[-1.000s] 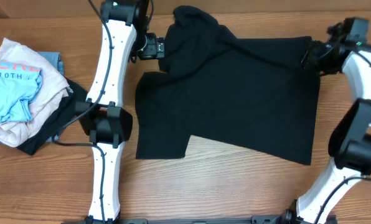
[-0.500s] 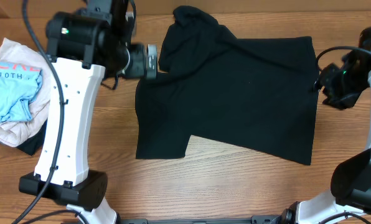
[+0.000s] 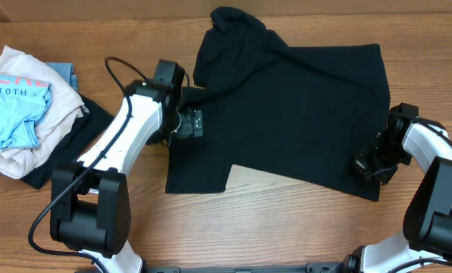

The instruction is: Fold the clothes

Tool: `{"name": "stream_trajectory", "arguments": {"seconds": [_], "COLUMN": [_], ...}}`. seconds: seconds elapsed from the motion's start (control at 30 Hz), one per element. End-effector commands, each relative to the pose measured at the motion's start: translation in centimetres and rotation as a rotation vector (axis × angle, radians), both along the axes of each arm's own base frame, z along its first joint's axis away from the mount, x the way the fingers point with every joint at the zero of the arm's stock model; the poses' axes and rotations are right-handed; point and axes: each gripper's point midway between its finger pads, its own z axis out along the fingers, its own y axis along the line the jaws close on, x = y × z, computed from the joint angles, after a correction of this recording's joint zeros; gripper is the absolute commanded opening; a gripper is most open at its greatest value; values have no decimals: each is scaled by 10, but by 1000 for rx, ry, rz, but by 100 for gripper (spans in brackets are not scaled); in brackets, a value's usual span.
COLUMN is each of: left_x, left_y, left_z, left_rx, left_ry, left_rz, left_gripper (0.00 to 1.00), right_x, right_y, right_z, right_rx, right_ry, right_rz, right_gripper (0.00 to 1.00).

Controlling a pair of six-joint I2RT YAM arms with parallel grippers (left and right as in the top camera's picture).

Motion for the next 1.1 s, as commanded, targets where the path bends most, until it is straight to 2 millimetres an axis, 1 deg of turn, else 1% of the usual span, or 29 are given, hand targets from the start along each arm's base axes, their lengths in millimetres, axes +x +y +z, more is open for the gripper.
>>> {"name": "stream_trajectory", "arguments": {"seconds": [0.0,0.07,0.13,0.17,0.27,0.33,0.43,0.5,0.6,0.73,0.8,0.83,0.9,1.0,1.03,1.07], "left_x": [-21,-34,-49,-59,-76,-89,-111,-124,-142,-163,-175,-183,-193,-207,-209,-213], "left_y": [6,8,3,0,0,-5,-6,-3,-1,-4,-7,-11,-17,-22,-24,-31], "left_z": [-22,-33,-44,-51,-69,-79,-90,-89,-82,-77,-78,-79,-79,-80,-80,-78], "left_rx": [-3,5,-31,-50,-54,-85,-85,-68,-48,-20,-9,-13,-21,5,6,-6], "left_ry": [63,110,170,207,291,361,476,541,612,679,706,727,748,776,779,783], "left_rz": [43,62,59,59,62,63,72,68,45,1,-21,-34,-49,-69,-73,-89], "left_gripper": [100,100,100,100,100,100,92,91,93,94,94,94,93,93,93,86], "right_x": [-5,-7,-12,-13,-16,-19,-25,-28,-33,-30,-27,-24,-23,-17,-14,-7], "right_y": [-6,-11,-21,-23,-29,-34,-48,-61,-82,-99,-103,-105,-110,-120,-122,-124], "right_z": [-3,-4,-5,-6,-7,-7,-9,-9,-10,-10,-11,-10,-9,-1,2,10], "right_rx": [-40,-70,-131,-139,-137,-136,-133,-135,-138,-162,-170,-176,-195,-230,-233,-224], "right_ry": [6,17,48,53,59,63,69,63,47,8,-10,-22,-26,-32,-40,-56], "right_rz": [-27,-26,-58,-70,-96,-115,-176,-228,-311,-359,-361,-361,-361,-362,-363,-364], "right_gripper": [4,4,4,4,4,4,4,4,4,8,18,20,22,26,30,31]}}
